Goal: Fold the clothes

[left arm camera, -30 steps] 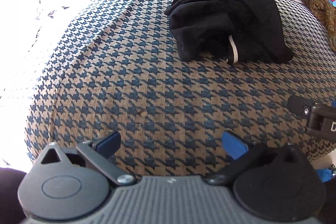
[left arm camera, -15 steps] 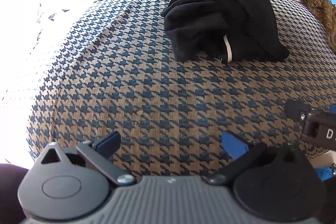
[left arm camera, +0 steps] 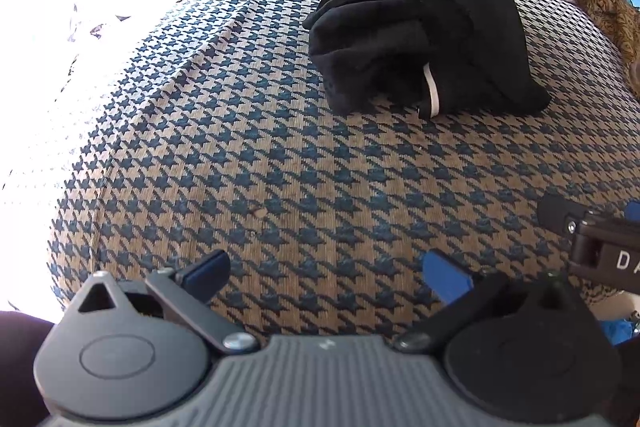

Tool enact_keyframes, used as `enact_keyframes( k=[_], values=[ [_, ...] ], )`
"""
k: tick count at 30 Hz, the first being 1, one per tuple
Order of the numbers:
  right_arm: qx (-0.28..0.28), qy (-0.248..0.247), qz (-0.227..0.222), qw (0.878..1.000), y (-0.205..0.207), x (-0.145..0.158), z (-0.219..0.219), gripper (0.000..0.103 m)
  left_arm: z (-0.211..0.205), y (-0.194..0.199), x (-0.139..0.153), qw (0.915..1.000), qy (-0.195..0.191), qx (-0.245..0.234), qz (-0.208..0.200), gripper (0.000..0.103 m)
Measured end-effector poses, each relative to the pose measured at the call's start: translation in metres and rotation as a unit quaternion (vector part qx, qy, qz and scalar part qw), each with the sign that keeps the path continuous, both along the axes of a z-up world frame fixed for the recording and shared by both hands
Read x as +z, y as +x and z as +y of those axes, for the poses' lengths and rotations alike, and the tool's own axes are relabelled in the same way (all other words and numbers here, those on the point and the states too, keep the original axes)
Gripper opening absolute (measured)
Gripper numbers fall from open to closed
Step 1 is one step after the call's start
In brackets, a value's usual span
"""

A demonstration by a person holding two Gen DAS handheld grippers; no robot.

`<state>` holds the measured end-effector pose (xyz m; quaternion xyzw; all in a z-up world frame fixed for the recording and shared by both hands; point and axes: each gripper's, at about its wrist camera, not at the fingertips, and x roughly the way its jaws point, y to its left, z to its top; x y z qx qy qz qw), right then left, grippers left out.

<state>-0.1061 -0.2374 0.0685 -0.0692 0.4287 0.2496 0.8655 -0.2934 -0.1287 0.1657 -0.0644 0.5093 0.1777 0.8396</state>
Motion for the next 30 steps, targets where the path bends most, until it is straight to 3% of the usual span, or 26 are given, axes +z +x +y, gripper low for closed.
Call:
enact_keyframes(
  k=[6,30],
  values=[
    [0.001,-0.001,0.001,1.000,0.000,0.000,0.000,0.103,0.014,0.003,-0.011,0.9999,-0.002,-0.010,-0.003,0.103],
    [0.001,0.001,0.003,1.000,0.001,0.000,0.000,0.103,0.004,-0.002,-0.008,0.9999,0.000,-0.011,-0.006,0.103]
  ],
)
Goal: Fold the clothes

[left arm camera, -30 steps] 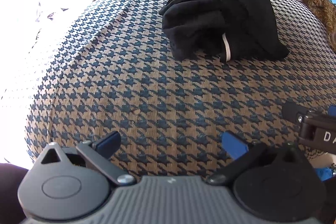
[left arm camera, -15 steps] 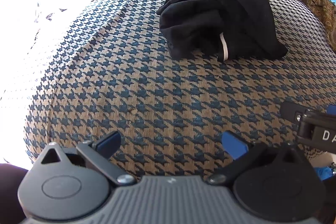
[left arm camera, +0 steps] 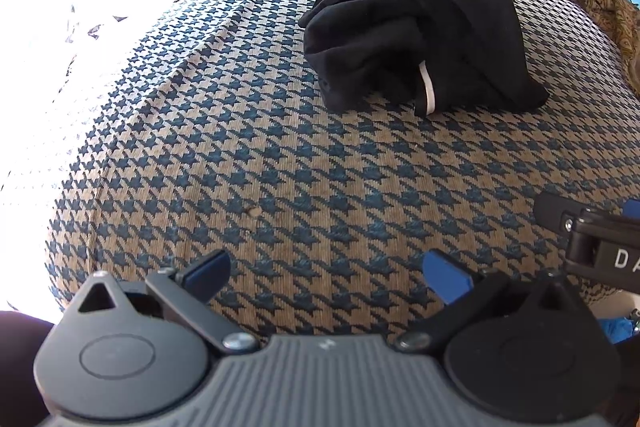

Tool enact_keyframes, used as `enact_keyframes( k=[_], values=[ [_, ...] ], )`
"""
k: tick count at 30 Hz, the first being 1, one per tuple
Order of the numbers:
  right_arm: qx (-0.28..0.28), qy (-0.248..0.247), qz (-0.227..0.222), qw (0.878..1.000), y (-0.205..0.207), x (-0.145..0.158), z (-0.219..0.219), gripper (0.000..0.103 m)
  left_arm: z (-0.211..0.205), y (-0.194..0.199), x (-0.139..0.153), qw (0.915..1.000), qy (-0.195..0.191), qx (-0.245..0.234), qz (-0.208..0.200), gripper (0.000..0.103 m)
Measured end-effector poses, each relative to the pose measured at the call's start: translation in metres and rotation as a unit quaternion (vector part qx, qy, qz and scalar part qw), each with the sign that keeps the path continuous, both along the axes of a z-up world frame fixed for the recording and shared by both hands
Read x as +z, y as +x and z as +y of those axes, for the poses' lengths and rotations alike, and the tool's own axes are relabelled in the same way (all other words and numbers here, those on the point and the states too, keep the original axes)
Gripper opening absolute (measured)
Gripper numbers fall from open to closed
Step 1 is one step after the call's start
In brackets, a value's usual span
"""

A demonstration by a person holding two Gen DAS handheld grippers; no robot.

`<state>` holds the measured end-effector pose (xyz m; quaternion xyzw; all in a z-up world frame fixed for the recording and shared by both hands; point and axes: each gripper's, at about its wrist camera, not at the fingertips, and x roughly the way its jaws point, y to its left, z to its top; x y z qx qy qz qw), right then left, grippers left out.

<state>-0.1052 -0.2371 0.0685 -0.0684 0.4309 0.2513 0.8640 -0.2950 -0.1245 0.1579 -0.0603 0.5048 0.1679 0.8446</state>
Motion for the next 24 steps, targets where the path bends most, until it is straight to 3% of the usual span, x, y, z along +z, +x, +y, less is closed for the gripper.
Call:
enact_keyframes(
  k=[24],
  values=[
    [0.002,-0.002,0.000,1.000,0.000,-0.001,0.001,0.103,-0.010,0.008,-0.011,0.9999,-0.001,0.017,0.000,0.103]
  ],
)
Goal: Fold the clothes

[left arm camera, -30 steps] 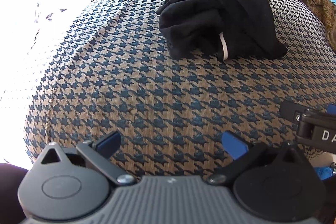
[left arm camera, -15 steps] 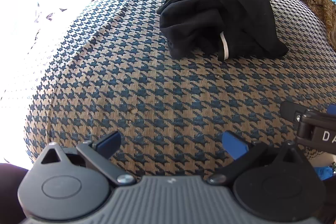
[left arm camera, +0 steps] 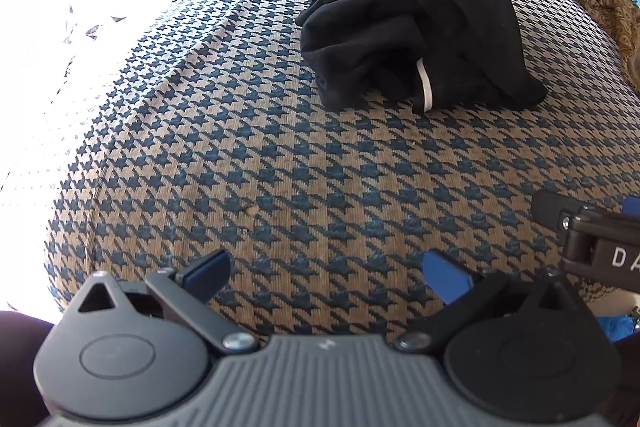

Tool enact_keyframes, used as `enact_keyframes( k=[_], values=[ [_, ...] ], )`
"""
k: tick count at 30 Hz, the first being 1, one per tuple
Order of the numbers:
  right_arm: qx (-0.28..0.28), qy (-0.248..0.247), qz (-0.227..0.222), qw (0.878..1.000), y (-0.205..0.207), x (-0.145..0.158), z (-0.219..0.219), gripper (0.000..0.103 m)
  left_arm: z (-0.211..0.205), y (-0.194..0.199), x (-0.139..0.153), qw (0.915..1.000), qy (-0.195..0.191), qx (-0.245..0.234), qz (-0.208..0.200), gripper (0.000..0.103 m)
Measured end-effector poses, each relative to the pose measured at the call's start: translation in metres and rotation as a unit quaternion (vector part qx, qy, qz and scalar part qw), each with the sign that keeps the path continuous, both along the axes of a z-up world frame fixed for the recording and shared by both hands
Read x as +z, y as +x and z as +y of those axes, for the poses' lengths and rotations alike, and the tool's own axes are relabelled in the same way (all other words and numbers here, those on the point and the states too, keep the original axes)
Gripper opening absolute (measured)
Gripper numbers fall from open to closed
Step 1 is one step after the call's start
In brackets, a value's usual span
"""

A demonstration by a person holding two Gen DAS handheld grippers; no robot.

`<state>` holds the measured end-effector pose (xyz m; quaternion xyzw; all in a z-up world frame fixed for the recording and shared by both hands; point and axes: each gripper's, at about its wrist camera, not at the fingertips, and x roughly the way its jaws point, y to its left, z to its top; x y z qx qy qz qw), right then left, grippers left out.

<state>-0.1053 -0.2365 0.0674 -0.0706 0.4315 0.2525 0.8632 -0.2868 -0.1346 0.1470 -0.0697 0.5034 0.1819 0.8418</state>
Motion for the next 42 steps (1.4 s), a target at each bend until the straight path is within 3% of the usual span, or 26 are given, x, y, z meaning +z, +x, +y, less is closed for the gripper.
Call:
enact_keyframes(
  k=[21,42],
  values=[
    [0.001,-0.004,0.000,1.000,0.000,-0.001,0.001,0.103,0.001,0.013,-0.016,0.9999,-0.004,0.009,0.002,0.103],
    [-0.002,-0.005,0.004,1.000,0.004,-0.004,0.002,0.103,0.036,0.060,-0.052,1.0000,-0.004,-0.005,0.000,0.103]
  ],
)
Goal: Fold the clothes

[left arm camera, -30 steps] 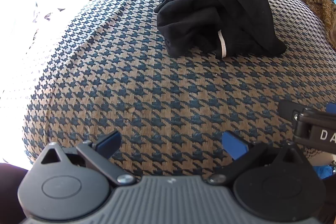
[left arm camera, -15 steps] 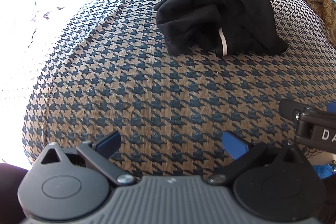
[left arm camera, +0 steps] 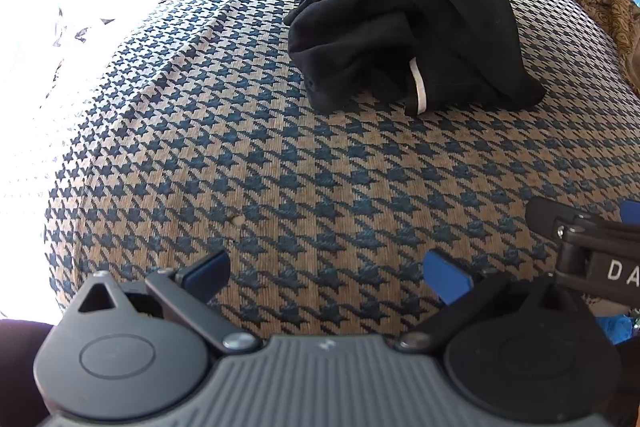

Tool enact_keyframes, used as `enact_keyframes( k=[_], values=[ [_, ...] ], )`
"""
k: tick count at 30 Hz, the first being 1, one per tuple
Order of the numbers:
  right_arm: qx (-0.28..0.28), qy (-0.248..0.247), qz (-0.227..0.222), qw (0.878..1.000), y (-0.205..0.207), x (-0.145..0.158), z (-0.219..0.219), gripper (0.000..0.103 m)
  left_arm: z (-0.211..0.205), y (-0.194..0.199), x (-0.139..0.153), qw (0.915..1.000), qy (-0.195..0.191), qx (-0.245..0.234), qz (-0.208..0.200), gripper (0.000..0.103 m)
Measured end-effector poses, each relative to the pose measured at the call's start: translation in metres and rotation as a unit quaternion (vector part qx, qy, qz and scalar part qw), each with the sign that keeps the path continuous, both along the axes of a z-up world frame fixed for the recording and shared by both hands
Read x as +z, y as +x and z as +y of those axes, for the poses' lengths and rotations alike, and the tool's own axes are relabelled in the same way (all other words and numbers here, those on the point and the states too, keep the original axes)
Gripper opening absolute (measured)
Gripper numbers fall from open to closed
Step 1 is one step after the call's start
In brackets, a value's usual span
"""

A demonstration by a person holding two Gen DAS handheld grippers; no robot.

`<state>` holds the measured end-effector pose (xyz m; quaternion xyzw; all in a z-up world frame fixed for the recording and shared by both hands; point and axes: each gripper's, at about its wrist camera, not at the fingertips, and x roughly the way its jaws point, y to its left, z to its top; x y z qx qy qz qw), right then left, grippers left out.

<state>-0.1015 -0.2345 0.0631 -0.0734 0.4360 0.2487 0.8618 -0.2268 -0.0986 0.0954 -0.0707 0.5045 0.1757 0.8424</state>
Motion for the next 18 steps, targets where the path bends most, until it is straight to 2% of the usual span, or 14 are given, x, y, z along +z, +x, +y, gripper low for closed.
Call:
enact_keyframes(
  k=[6,11,14,18],
  values=[
    [-0.002,0.008,-0.002,1.000,0.001,0.000,-0.002,0.103,0.011,0.014,-0.018,1.0000,-0.003,-0.007,0.001,0.103],
    [-0.006,0.046,-0.018,0.999,0.001,0.003,-0.005,0.103,0.024,0.032,-0.033,0.9999,0.005,-0.013,0.006,0.103],
    [0.001,0.054,-0.012,0.998,0.007,0.005,-0.001,0.103,0.032,0.045,-0.039,0.9998,0.006,-0.019,0.006,0.103],
    [0.018,0.039,-0.031,0.999,0.016,0.011,0.007,0.103,0.043,0.061,-0.044,0.9997,0.010,-0.023,0.000,0.103]
  ],
)
